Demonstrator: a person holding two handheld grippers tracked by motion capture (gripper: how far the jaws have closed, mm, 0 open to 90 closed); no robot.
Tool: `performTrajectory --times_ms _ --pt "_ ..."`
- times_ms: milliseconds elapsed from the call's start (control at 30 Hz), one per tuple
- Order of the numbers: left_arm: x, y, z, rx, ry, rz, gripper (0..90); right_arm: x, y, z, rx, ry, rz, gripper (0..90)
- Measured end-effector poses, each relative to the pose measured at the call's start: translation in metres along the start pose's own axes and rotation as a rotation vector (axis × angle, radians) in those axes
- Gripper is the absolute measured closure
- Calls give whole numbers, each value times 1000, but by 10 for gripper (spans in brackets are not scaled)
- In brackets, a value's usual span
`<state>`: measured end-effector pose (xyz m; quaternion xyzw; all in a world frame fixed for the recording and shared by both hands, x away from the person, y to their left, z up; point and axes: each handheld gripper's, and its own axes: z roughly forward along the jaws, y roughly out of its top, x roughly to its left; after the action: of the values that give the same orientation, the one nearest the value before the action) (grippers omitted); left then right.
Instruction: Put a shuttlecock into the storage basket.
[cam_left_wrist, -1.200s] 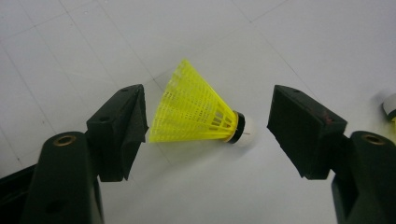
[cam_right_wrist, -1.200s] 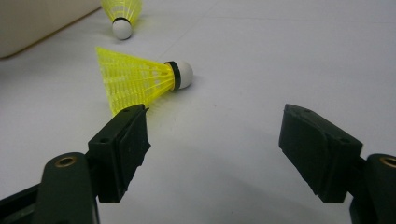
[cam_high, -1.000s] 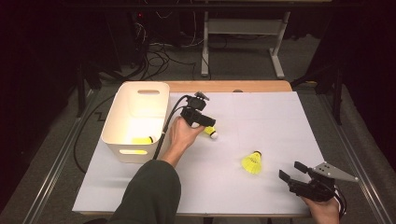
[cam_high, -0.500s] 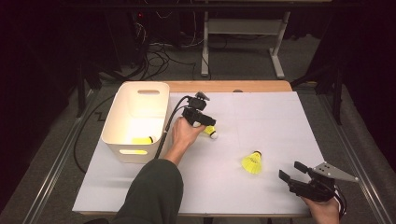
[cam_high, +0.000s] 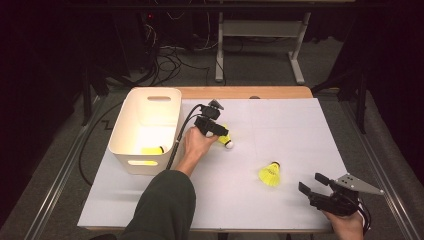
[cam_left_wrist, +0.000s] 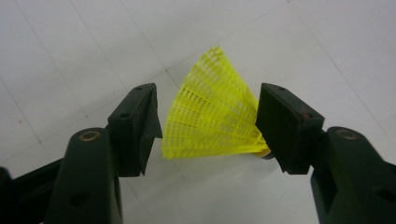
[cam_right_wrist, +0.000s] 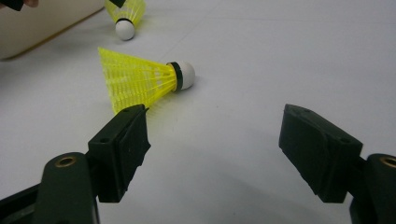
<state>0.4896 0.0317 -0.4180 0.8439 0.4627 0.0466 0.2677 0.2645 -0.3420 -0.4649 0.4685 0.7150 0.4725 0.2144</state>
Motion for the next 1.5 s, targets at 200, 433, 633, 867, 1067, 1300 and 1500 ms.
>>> performTrajectory --times_ms 200,433,633,867,1067,1300,1500 --pt "0 0 0 4 -5 10 462 0 0 0 0 0 -1 247" --pt "-2 -1 -1 5 -15 21 533 0 0 0 0 0 -1 247" --pt "-2 -1 -2 14 -13 25 567 1 0 0 0 -2 -4 247" --pt "-3 -1 -3 31 -14 29 631 1 0 0 2 -1 -7 247" --pt "-5 -2 -4 43 -12 36 705 1 0 0 1 -2 -8 247" --pt "-6 -3 -7 43 -6 45 787 1 0 1 3 -2 -5 247" --pt "-8 -5 -10 46 5 60 875 2 1 2 7 0 -9 247"
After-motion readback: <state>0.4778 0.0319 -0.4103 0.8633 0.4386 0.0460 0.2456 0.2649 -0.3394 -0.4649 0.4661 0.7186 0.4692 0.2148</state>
